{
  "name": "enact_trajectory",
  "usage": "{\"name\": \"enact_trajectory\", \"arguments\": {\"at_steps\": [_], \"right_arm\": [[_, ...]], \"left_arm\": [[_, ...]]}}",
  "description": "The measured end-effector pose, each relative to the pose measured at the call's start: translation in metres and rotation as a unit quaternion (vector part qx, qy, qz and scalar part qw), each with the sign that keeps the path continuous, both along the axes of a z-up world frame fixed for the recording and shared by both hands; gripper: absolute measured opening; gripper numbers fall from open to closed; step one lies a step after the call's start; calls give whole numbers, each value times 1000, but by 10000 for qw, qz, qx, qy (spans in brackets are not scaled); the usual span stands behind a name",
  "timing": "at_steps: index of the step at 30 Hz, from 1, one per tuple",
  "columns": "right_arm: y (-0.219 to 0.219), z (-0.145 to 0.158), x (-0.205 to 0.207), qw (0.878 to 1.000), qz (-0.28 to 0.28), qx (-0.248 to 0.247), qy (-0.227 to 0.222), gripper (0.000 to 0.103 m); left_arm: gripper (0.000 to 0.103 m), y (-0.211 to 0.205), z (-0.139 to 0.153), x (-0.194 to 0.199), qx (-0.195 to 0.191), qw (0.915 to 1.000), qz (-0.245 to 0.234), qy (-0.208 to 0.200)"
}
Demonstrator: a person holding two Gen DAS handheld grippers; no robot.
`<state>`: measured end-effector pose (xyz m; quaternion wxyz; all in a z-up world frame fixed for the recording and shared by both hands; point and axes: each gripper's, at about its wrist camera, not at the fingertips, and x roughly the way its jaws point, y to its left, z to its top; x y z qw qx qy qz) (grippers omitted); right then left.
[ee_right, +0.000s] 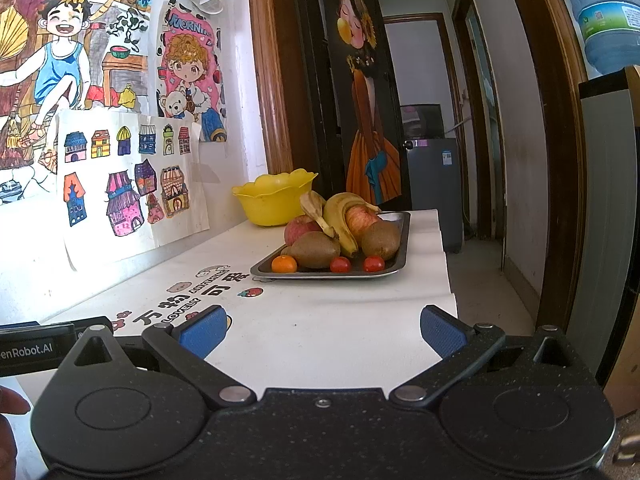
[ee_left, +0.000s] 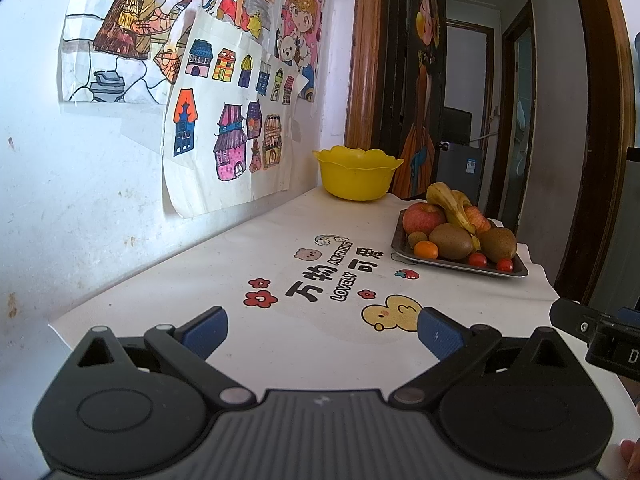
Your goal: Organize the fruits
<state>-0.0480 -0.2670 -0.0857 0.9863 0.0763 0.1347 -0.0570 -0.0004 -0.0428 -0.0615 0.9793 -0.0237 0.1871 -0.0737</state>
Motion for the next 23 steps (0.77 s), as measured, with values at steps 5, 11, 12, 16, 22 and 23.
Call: {"name": "enact_trajectory", "arguments": {"at_steps": [5, 11, 12, 16, 22, 23], "right_arm": [[0, 0, 0, 10000, 1, 0, 0, 102], [0, 0, 0, 10000, 1, 0, 8, 102], [-1, 0, 0, 10000, 0, 2, 5, 102], [0, 0, 0, 10000, -2, 3, 10, 102], [-1, 0, 1, 10000, -3, 7, 10, 102], [0, 0, 1, 10000, -3, 8, 13, 102]], "left_arm": [[102, -2, -2, -1, 36, 10000, -8, 61], [102, -2, -2, 0, 6, 9999, -111, 124], [102, -2, -2, 0, 8, 9999, -114, 125], [102, -2, -2, 0, 14, 9999, -92, 130], [102, -1, -3, 0, 18, 9999, -83, 128], [102, -1, -3, 0, 19, 9999, -83, 129]]}}
